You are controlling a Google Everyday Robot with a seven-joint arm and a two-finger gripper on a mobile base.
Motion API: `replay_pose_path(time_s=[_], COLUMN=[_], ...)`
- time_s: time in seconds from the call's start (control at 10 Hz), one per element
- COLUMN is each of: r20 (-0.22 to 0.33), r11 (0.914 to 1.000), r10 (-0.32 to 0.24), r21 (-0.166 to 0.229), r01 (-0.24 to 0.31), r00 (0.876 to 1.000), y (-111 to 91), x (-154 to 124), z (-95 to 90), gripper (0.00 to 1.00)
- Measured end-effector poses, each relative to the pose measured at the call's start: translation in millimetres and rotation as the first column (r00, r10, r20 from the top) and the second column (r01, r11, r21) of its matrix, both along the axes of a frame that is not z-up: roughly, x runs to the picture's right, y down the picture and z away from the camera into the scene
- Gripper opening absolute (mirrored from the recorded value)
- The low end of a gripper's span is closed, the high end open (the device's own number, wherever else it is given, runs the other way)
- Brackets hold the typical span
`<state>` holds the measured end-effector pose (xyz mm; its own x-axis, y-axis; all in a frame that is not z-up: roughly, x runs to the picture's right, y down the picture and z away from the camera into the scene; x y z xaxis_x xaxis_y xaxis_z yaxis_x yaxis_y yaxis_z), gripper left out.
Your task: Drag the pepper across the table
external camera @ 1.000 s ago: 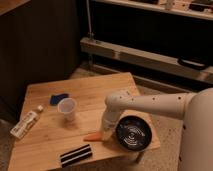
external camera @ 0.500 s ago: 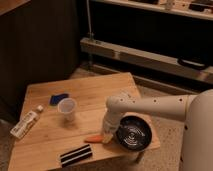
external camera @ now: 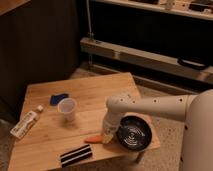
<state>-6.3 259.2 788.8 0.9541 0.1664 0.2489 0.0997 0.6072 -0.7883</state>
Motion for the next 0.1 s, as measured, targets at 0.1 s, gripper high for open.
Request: replay_pose_path(time_s=[0.1], r20=[0.0], r11=[1.0], r10=[0.0], r21=[0.0], r01=[0.0], r00=[1.0], y=[0.0], x=[0.2], z=[0.0], gripper=[0.26])
